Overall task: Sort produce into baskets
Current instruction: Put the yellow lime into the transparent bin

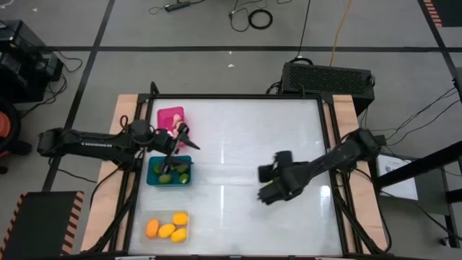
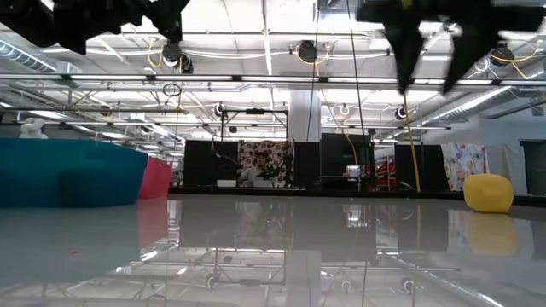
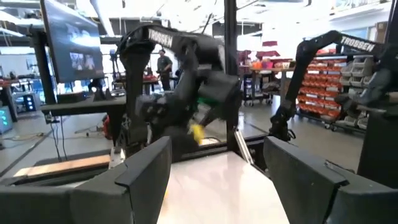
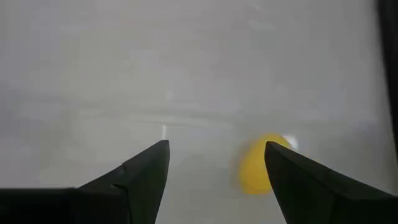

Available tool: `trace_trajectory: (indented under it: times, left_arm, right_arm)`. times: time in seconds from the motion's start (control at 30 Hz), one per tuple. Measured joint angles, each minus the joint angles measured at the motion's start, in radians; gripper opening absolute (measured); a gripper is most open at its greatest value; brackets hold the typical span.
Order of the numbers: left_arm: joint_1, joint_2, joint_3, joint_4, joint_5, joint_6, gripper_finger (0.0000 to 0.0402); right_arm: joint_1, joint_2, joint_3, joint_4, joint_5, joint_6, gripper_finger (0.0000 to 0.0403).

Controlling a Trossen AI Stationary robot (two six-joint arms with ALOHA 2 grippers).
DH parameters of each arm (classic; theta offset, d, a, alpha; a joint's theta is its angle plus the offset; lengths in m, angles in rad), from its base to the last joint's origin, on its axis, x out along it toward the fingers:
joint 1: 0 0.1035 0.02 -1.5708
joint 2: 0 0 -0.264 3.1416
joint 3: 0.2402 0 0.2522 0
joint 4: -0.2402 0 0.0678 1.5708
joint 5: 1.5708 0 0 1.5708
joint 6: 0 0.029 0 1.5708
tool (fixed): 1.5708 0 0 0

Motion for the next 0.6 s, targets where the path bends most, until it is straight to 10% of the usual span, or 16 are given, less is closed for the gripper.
trace_trajectory:
  times: [0.17, 0.6]
  left_arm:
    - [-0.004, 0.061, 0.0, 0.053, 0.0, -0.002, 0.0263]
    - [-0.005, 0.156, 0.0, 0.161, 0.0, -0.024, 0.0263]
  right_arm:
    - [-0.003, -0.062, -0.175, 0.034, -0.16, 0.201, 0.0256]
    - [-0.019, 0.028, -0.309, 0.158, -0.175, 0.302, 0.0256]
